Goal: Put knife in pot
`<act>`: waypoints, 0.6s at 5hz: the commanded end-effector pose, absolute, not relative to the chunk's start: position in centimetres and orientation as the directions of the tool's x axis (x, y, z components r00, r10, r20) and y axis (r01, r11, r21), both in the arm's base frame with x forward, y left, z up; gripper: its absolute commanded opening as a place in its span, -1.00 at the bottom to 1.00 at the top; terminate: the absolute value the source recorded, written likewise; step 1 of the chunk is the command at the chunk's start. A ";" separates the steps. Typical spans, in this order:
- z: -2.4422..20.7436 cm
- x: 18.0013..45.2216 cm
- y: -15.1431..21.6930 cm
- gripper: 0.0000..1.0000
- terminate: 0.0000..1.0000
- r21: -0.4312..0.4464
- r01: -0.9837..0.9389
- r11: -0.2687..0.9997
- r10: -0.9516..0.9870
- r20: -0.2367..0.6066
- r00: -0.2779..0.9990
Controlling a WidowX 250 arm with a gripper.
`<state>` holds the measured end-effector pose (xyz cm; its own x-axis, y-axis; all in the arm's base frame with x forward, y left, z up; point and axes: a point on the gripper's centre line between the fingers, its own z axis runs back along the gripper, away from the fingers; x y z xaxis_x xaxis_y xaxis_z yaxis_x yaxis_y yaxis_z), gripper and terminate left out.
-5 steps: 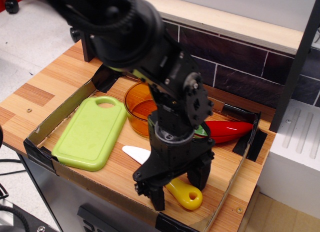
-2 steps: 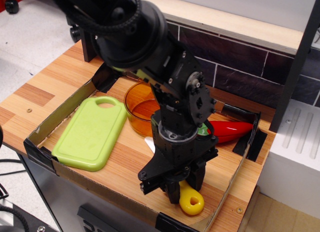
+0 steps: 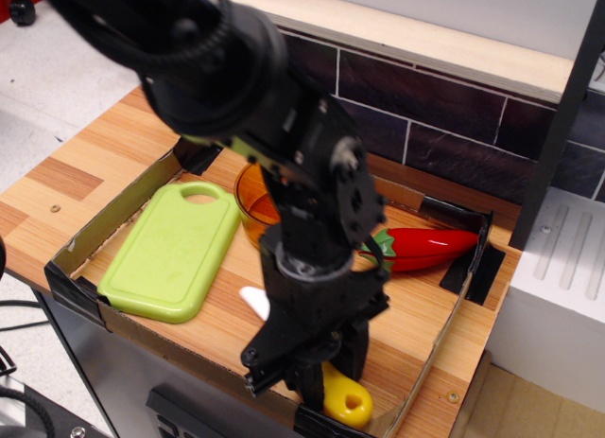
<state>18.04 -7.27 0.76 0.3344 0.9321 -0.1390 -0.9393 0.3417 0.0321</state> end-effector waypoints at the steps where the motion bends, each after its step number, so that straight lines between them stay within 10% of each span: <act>1: 3.7 20.6 -7.7 -1.00 -1.00 0.006 -0.993 0.121 0.981 -0.152 0.119; 3: 8.5 22.1 -8.2 -1.00 -1.00 -0.069 -0.985 0.155 0.972 -0.166 0.165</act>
